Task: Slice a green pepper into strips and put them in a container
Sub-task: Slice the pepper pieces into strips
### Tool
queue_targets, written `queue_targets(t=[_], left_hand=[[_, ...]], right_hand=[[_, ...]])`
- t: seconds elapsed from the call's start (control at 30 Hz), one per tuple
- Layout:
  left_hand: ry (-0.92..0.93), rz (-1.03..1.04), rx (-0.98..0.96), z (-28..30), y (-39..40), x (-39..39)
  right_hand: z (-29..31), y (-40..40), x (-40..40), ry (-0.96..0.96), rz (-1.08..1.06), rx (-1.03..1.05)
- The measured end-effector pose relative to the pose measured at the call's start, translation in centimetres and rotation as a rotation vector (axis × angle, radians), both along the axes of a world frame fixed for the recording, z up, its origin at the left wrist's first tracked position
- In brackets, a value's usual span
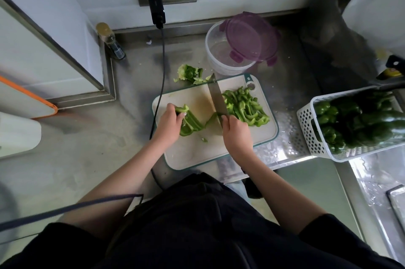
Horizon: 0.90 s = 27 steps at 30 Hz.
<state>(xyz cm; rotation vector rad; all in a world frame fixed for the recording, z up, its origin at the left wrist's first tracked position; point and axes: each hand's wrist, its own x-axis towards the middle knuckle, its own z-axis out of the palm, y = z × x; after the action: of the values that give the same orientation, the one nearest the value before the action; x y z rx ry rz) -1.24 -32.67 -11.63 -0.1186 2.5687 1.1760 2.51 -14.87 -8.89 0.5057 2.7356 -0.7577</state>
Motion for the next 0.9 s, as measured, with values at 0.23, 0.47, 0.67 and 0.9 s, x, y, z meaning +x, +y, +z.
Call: queue_targets(t=[0.23,0.47,0.67,0.9], left_hand=[[0.059,-0.191,-0.003,-0.6,0.4,0.1],[0.068,-0.185,-0.006,-1.0,0.2,0.6],[0.073,-0.187,-0.033,-0.8,0.5,0.8],[-0.080,-0.045,0.026,-0.6,0.1,0.3]], right_hand=[[1.4,-0.7,0.6,0.114,-0.126,-0.145],[0.5,-2.8,1.7,0.025,-0.146,-0.245],[-0.6,-3.4,2.3,-0.017,-0.089,-0.185],[-1.1,-3.6,2.5,-0.025,-0.040,-0.095]])
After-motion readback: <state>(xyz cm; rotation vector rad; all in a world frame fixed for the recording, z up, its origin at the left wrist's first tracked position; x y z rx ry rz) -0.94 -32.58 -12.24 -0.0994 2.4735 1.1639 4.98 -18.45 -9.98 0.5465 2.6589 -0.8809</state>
